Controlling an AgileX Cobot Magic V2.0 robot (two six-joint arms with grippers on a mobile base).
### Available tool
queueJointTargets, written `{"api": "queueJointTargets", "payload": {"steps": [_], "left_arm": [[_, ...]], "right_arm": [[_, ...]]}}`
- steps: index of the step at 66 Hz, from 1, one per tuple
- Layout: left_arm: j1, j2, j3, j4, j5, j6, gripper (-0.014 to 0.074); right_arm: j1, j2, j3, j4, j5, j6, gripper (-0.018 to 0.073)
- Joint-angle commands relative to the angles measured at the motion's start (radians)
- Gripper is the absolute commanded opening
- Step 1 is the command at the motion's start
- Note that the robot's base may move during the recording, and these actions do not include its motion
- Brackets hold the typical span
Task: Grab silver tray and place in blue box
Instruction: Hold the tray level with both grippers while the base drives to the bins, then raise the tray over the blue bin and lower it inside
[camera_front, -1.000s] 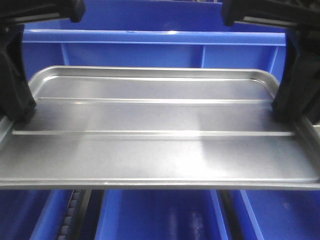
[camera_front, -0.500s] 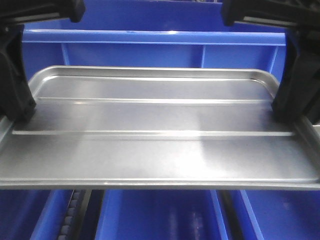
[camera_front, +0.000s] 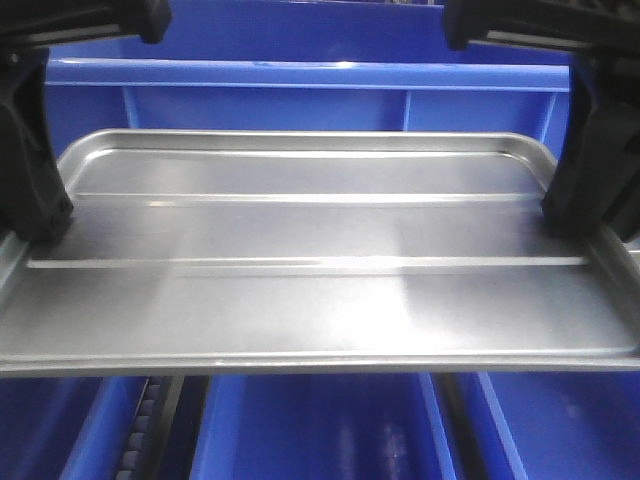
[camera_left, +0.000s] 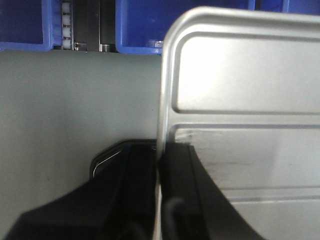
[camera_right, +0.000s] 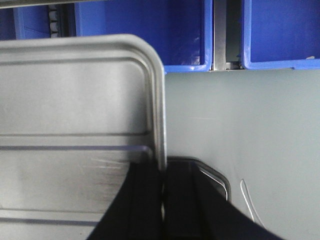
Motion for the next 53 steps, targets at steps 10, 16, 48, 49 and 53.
{"api": "queueJointTargets", "payload": {"steps": [10, 16, 48, 49, 53], "left_arm": [[-0.002, -0.027, -0.022, 0.054, 0.045, -0.005, -0.0006], [-0.002, -0.027, -0.022, 0.056, 0.045, -0.005, -0.0006], [0.0, -0.027, -0.034, 0.118, 0.037, -0.005, -0.0006], [0.0, -0.027, -0.038, 0.118, 0.037, -0.005, -0.0006], [0.0, -0.027, -0.059, 0.118, 0.045, -0.005, -0.0006]], "right_arm": [[-0.004, -0.019, -0.022, -0.089, 0.021, -0.025, 0.0049], [-0.004, -0.019, -0.022, -0.089, 0.022, -0.077, 0.0049], [-0.004, -0.019, -0.032, -0.08, -0.017, -0.08, 0.0049], [-0.004, -0.019, -0.036, -0.074, -0.016, -0.08, 0.0049], [-0.006, -0.019, -0.062, -0.062, -0.015, -0.08, 0.0049]]}}
